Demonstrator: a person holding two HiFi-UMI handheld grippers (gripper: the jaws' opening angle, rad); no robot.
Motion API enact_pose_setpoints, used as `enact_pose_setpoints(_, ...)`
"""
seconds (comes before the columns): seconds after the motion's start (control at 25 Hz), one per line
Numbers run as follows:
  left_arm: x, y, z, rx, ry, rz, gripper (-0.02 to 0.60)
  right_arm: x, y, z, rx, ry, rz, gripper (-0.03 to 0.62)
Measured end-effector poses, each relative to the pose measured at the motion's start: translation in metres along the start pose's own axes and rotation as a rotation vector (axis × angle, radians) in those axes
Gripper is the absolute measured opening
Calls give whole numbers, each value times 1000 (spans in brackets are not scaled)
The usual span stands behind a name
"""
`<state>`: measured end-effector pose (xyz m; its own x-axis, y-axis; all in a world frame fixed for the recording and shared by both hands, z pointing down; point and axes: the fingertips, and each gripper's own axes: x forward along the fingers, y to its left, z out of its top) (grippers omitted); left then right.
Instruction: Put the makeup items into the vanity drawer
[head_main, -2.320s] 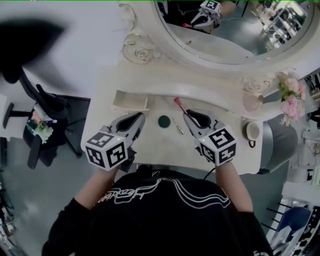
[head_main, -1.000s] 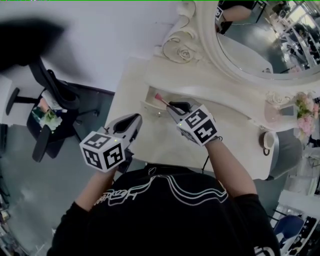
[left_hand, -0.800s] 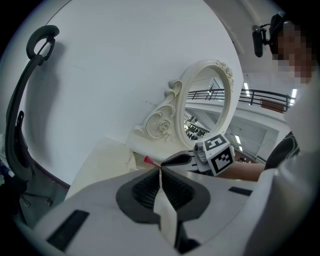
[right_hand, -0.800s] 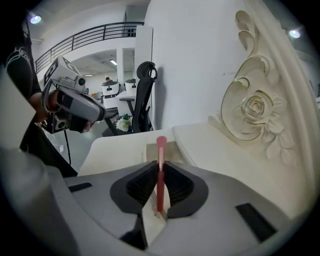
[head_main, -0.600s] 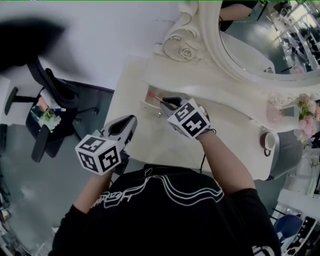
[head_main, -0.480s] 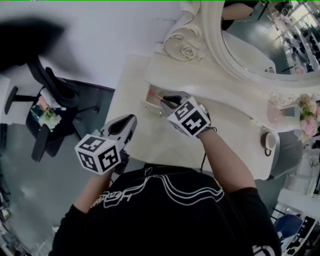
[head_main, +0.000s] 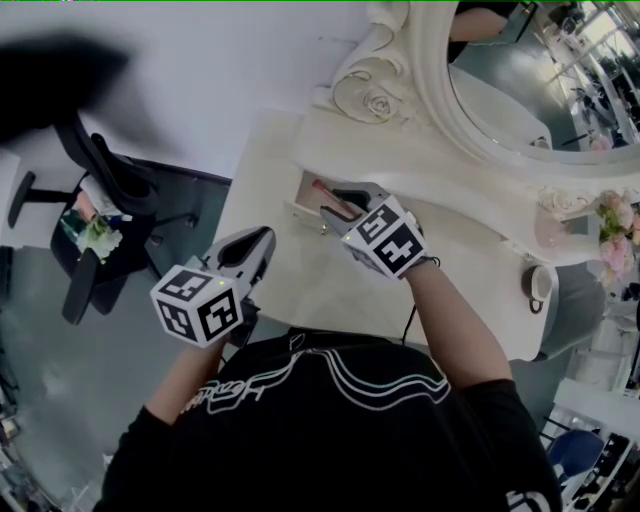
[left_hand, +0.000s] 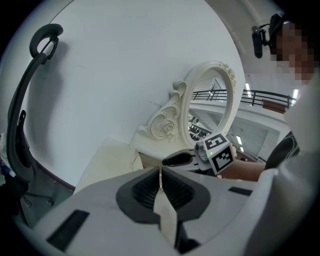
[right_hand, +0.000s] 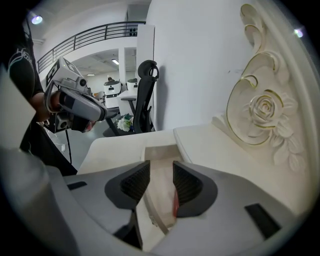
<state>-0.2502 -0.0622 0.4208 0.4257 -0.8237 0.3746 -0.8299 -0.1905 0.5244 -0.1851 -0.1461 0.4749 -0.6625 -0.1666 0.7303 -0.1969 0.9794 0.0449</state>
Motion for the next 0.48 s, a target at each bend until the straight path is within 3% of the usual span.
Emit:
enact_pose_setpoints(0.2, -1, -5, 2, 13, 5, -16, 32, -23, 6, 5, 42, -66, -4, 200)
enact_pose_setpoints(0.48, 4, -23, 3, 49, 16, -57, 32, -74, 1, -2, 155, -181, -70, 219)
